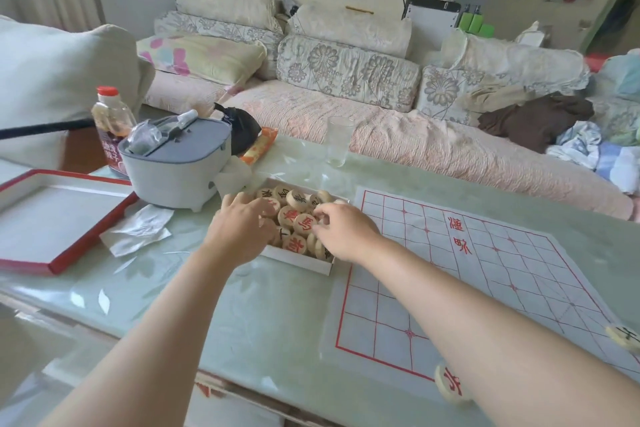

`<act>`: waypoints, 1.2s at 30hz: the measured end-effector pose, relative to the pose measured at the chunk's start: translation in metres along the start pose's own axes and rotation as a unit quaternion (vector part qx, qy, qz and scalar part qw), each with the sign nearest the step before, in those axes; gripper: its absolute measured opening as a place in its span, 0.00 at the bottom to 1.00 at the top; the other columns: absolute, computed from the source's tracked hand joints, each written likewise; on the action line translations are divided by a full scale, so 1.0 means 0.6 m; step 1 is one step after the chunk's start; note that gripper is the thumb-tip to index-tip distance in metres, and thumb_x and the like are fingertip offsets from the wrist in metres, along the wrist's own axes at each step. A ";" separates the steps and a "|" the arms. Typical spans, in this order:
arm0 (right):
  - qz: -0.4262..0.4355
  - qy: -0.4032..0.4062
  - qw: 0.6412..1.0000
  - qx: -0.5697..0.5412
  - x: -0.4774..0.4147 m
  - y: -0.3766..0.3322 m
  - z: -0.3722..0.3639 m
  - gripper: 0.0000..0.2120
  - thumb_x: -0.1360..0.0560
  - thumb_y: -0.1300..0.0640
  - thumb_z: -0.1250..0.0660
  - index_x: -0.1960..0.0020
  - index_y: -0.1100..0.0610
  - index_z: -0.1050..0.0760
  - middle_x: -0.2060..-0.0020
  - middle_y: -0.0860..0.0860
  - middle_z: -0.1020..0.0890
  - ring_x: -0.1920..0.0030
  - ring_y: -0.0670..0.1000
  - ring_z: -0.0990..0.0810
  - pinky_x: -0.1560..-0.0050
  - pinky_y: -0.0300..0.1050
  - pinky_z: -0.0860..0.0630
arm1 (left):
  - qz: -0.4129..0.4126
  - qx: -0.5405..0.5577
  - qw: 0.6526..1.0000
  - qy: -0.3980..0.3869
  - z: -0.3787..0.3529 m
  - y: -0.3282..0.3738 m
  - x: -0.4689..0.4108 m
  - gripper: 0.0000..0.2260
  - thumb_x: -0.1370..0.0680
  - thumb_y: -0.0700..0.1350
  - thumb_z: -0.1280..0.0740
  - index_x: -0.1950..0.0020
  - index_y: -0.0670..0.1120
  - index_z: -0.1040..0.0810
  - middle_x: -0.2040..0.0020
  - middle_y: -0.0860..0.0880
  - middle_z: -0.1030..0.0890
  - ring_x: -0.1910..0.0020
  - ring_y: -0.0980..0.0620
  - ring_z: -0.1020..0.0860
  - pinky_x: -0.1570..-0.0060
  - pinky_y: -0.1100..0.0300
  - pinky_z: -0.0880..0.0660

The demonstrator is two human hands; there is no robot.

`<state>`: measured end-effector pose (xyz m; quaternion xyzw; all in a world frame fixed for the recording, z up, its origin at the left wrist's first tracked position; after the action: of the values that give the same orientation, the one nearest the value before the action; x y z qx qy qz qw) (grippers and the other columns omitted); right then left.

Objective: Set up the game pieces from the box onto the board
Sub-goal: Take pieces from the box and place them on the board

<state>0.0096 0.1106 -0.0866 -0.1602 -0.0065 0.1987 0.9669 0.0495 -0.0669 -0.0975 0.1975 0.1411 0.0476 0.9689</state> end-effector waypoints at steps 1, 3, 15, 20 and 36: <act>-0.003 -0.010 1.000 0.017 -0.011 -0.006 -0.007 0.19 0.21 0.46 0.38 0.32 0.48 0.27 0.29 0.50 0.31 0.36 0.54 0.24 0.41 0.48 0.27 | 0.009 0.022 1.000 -0.020 -0.005 -0.011 0.000 0.14 0.22 0.52 0.39 0.38 0.56 0.25 0.43 0.49 0.28 0.38 0.45 0.34 0.40 0.53 0.32; -0.011 -0.029 0.999 0.040 -0.025 -0.013 -0.021 0.19 0.21 0.42 0.38 0.34 0.49 0.25 0.25 0.49 0.37 0.39 0.55 0.21 0.40 0.49 0.26 | 0.017 0.054 0.997 -0.061 -0.014 -0.024 0.001 0.15 0.22 0.55 0.40 0.36 0.59 0.26 0.46 0.50 0.29 0.38 0.46 0.34 0.39 0.53 0.33; -0.018 0.038 0.991 -0.126 -0.043 -0.013 -0.009 0.10 0.28 0.55 0.26 0.52 0.47 0.26 0.58 0.43 0.24 0.55 0.48 0.23 0.60 0.40 0.30 | 0.004 0.049 0.997 -0.063 -0.014 -0.021 -0.006 0.16 0.24 0.44 0.34 0.38 0.54 0.26 0.44 0.49 0.27 0.41 0.46 0.33 0.42 0.54 0.30; -0.036 0.053 0.960 -0.272 -0.020 0.018 0.015 0.10 0.24 0.62 0.30 0.50 0.48 0.24 0.56 0.47 0.21 0.56 0.53 0.17 0.51 0.53 0.18 | 0.011 0.120 0.992 -0.030 0.007 0.003 -0.003 0.08 0.25 0.45 0.32 0.47 0.51 0.24 0.51 0.51 0.21 0.54 0.50 0.25 0.57 0.59 0.28; -0.143 -0.043 0.980 -0.128 0.175 0.250 0.021 0.15 0.17 0.59 0.45 0.41 0.48 0.21 0.42 0.49 0.22 0.54 0.48 0.23 0.62 0.38 0.28 | -0.129 0.132 0.959 -0.213 -0.119 0.259 0.056 0.06 0.21 0.45 0.37 0.46 0.55 0.25 0.55 0.56 0.23 0.65 0.53 0.24 0.69 0.62 0.26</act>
<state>0.0482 0.2855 -0.1266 -0.2712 -0.0966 0.0629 0.9556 0.0549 0.1073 -0.1075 0.3095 -0.0390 -0.1405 0.9396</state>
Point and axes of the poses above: each hand's wrist, its own x-axis away from the middle knuckle, its own z-axis out of the back of the hand, y = z × x, the point moved 8 cm from there along -x, towards the middle knuckle
